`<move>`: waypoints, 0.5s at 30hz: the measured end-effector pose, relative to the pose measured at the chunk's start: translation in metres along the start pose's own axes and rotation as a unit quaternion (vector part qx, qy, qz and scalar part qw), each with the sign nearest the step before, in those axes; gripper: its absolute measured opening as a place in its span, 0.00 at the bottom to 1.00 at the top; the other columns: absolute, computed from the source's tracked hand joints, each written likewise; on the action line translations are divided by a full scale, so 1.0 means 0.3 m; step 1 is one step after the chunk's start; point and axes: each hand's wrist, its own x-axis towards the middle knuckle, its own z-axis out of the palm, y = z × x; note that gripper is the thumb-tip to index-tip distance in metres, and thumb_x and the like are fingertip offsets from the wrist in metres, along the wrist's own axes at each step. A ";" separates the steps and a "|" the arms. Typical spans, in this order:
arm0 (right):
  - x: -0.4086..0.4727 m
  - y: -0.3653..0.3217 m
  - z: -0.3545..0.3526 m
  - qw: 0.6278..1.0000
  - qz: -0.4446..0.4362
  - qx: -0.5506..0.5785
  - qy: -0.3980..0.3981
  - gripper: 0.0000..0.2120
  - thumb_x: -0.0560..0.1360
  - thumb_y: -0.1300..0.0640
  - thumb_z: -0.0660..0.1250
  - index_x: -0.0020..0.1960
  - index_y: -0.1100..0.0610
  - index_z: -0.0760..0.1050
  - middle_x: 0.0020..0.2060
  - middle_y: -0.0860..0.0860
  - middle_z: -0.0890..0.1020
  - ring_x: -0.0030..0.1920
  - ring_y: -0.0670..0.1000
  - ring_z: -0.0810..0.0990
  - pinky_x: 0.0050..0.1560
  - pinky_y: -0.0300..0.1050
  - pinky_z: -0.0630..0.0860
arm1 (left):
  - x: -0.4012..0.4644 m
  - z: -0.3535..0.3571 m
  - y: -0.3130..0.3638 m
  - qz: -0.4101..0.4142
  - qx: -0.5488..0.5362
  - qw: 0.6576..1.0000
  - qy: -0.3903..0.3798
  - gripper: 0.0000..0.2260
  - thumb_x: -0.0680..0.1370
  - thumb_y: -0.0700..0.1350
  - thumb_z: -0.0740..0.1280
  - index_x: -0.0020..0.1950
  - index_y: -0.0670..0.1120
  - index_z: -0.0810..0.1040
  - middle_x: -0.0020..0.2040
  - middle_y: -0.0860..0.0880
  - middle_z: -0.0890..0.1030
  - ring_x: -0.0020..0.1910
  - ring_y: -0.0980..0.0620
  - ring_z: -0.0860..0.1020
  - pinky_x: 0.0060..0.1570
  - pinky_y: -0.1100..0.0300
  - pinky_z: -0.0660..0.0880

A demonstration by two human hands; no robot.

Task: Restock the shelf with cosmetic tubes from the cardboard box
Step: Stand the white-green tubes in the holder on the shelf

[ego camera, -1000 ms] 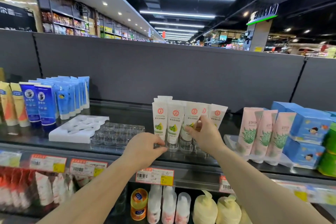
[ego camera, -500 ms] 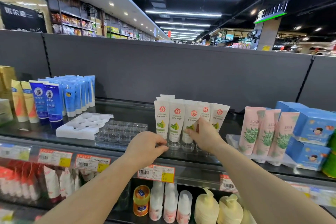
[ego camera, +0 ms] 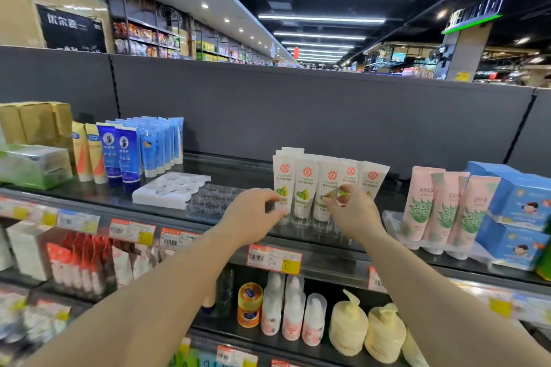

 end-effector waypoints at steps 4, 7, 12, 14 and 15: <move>-0.113 -0.055 0.032 0.997 0.007 -0.077 0.022 0.25 0.79 0.49 0.63 0.72 0.57 0.64 0.66 0.54 0.74 0.63 0.56 0.74 0.51 0.46 0.70 | -0.054 -0.068 -0.040 -0.016 0.030 0.999 0.010 0.21 0.79 0.56 0.63 0.70 0.50 0.71 0.67 0.51 0.75 0.65 0.53 0.72 0.62 0.56 0.70; -0.216 -0.122 0.115 0.989 -0.010 -0.141 0.051 0.21 0.79 0.48 0.63 0.68 0.56 0.68 0.63 0.54 0.76 0.61 0.56 0.74 0.51 0.47 0.70 | -0.136 -0.128 -0.101 -0.024 0.061 0.998 0.000 0.23 0.79 0.58 0.62 0.71 0.50 0.69 0.68 0.50 0.74 0.67 0.50 0.71 0.66 0.52 0.70; -0.419 -0.291 0.438 0.951 -0.128 -0.282 -0.025 0.28 0.78 0.41 0.59 0.75 0.51 0.61 0.72 0.52 0.67 0.73 0.56 0.62 0.71 0.54 0.62 | -0.375 -0.304 -0.311 -0.025 0.149 0.988 -0.009 0.26 0.79 0.60 0.60 0.73 0.50 0.67 0.72 0.49 0.70 0.71 0.49 0.66 0.70 0.51 0.63; -0.513 -0.380 0.605 0.935 -0.150 -0.310 -0.080 0.29 0.79 0.39 0.54 0.77 0.48 0.55 0.77 0.52 0.57 0.77 0.58 0.51 0.75 0.59 0.50 | -0.486 -0.404 -0.460 -0.045 0.193 0.980 -0.012 0.25 0.78 0.61 0.59 0.72 0.51 0.67 0.71 0.49 0.70 0.71 0.48 0.66 0.71 0.52 0.61; -0.557 -0.423 0.692 0.930 -0.162 -0.314 -0.100 0.29 0.80 0.39 0.52 0.78 0.47 0.53 0.78 0.52 0.55 0.77 0.59 0.49 0.75 0.61 0.48 | -0.544 -0.455 -0.542 -0.067 0.208 0.976 -0.012 0.25 0.78 0.63 0.58 0.71 0.53 0.67 0.71 0.49 0.70 0.71 0.47 0.66 0.70 0.51 0.61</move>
